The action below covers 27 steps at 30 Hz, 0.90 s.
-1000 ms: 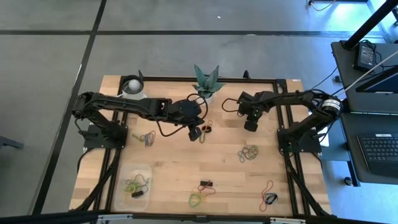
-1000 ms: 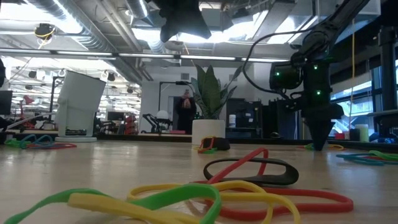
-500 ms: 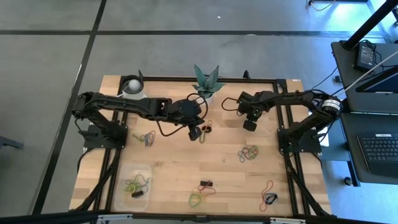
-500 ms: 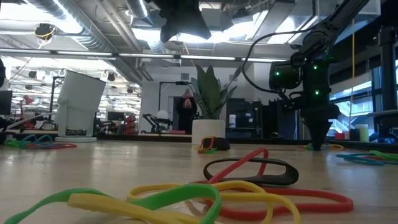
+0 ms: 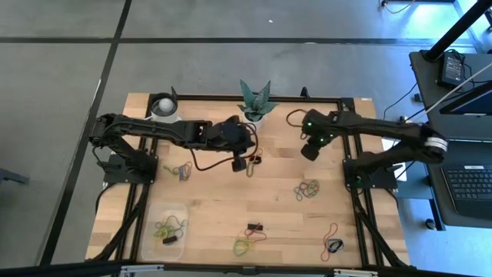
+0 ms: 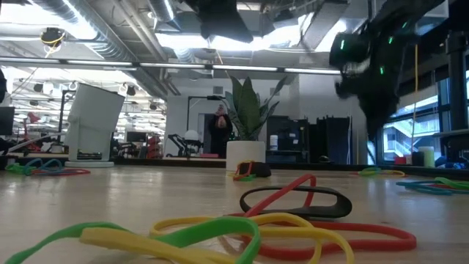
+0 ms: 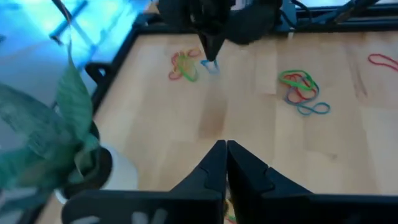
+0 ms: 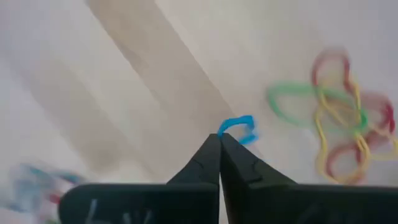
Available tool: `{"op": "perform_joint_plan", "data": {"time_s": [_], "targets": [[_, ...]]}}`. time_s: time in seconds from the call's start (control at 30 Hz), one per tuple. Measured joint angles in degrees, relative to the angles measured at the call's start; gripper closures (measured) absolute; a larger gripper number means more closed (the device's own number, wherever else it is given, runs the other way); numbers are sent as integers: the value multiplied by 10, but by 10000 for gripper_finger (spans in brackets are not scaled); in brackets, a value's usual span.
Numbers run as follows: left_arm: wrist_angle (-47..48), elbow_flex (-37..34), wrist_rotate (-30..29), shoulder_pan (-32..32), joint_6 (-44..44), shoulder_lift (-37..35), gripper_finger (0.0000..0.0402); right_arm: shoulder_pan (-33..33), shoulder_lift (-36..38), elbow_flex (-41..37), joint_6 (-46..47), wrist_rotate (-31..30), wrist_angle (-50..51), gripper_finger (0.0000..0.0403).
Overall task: Pick and place rubber bands into bin
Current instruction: Put the blue rubber band into the transparent bin
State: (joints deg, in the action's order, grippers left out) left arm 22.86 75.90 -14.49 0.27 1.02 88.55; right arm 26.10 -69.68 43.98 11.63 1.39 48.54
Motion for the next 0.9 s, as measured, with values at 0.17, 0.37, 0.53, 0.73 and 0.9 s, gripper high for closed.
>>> {"op": "perform_joint_plan", "data": {"time_s": [0.17,0.37,0.53,0.73,0.9], "targets": [[-5,0,-6,15,-19,0,367,-39,75,27,106,5,4,402],[-43,0,12,32,-1,0,302,-116,107,83,200,-5,-31,402],[-106,0,48,33,-27,0,235,-194,95,124,234,-43,-136,403],[-154,0,98,23,-28,1,168,-264,59,183,226,-109,-213,403],[-210,0,99,14,-9,1,142,-299,-1,238,216,-139,-218,403]]}}
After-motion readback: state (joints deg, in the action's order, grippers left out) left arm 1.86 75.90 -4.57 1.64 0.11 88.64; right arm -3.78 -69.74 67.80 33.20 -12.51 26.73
